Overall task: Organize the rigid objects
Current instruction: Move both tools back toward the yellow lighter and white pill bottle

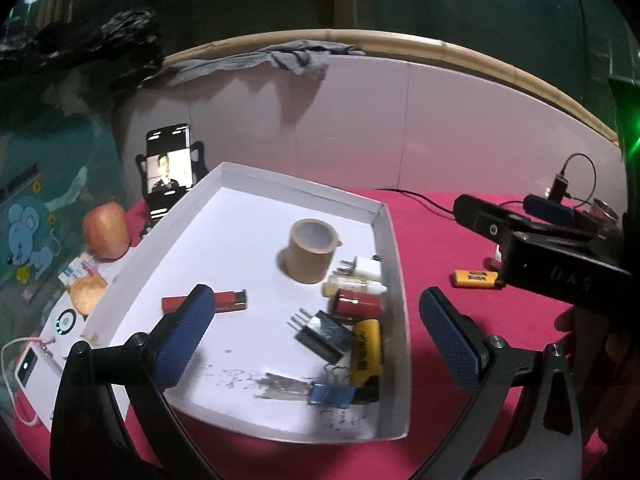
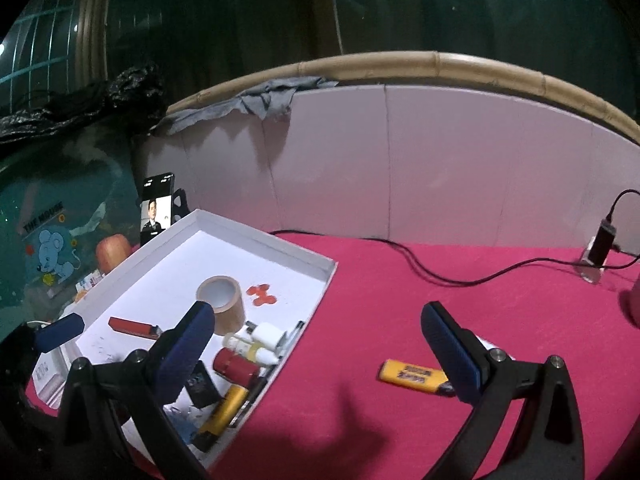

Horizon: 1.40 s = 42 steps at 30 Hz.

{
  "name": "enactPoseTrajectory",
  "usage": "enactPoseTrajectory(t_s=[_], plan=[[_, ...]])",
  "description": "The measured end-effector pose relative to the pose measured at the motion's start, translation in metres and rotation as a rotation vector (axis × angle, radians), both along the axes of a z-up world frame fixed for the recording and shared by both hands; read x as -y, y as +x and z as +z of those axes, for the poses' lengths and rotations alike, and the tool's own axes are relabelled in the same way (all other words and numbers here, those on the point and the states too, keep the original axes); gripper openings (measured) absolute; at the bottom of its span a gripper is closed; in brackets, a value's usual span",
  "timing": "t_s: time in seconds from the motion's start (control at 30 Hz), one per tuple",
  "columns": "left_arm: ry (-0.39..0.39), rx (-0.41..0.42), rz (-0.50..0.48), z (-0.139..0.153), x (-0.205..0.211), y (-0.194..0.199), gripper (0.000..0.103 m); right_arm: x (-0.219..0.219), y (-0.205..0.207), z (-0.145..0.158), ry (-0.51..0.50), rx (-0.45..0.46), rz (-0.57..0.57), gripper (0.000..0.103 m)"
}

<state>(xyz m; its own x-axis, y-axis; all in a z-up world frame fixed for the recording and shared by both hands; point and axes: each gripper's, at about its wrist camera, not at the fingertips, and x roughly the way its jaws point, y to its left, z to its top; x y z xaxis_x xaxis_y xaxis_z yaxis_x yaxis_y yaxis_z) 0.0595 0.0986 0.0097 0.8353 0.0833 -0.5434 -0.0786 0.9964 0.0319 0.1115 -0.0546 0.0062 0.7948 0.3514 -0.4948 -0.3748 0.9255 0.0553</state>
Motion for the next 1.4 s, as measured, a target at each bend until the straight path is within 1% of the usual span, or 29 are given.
enactPoseTrajectory(t_s=[0.27, 0.53, 0.63, 0.8, 0.93, 1.0, 1.03, 1.07, 1.1, 1.17, 1.2, 1.27, 1.33, 1.4], plan=[[0.061, -0.016, -0.075, -0.001, 0.034, 0.001, 0.103, 0.029, -0.002, 0.003, 0.020, 0.008, -0.033, 0.103], [0.094, -0.029, -0.139, -0.003, 0.059, 0.002, 0.103, 0.061, -0.002, 0.004, 0.033, 0.010, -0.071, 0.103], [0.084, -0.047, -0.174, -0.007, 0.067, 0.003, 0.103, 0.075, 0.004, 0.000, 0.029, -0.012, -0.083, 0.103], [0.084, -0.072, -0.221, -0.015, 0.080, 0.004, 0.103, 0.105, 0.026, -0.010, -0.019, -0.048, -0.121, 0.103], [0.107, -0.102, -0.268, -0.025, 0.095, 0.010, 0.103, 0.131, 0.042, -0.020, 0.011, -0.098, -0.127, 0.103], [0.118, -0.109, -0.286, -0.029, 0.102, 0.012, 0.103, 0.136, 0.047, -0.027, 0.000, -0.119, -0.108, 0.102], [0.111, -0.117, -0.303, -0.031, 0.106, 0.012, 0.103, 0.137, 0.050, -0.031, -0.017, -0.123, -0.111, 0.101], [0.100, -0.125, -0.313, -0.033, 0.108, 0.012, 0.103, 0.136, 0.052, -0.035, -0.027, -0.134, -0.111, 0.096], [0.088, -0.136, -0.324, -0.035, 0.110, 0.012, 0.103, 0.136, 0.056, -0.040, -0.029, -0.156, -0.104, 0.093], [0.071, -0.154, -0.337, -0.040, 0.113, 0.013, 0.103, 0.137, 0.064, -0.049, -0.022, -0.193, -0.101, 0.092], [0.068, -0.161, -0.341, -0.043, 0.115, 0.012, 0.103, 0.137, 0.068, -0.053, -0.026, -0.204, -0.101, 0.086], [0.064, -0.168, -0.352, -0.048, 0.120, 0.011, 0.103, 0.134, 0.073, -0.060, -0.048, -0.216, -0.102, 0.080], [0.059, -0.173, -0.370, -0.054, 0.125, 0.009, 0.103, 0.128, 0.079, -0.067, -0.073, -0.228, -0.098, 0.077], [0.060, -0.180, -0.395, -0.060, 0.132, 0.007, 0.103, 0.122, 0.085, -0.073, -0.096, -0.242, -0.084, 0.070]])
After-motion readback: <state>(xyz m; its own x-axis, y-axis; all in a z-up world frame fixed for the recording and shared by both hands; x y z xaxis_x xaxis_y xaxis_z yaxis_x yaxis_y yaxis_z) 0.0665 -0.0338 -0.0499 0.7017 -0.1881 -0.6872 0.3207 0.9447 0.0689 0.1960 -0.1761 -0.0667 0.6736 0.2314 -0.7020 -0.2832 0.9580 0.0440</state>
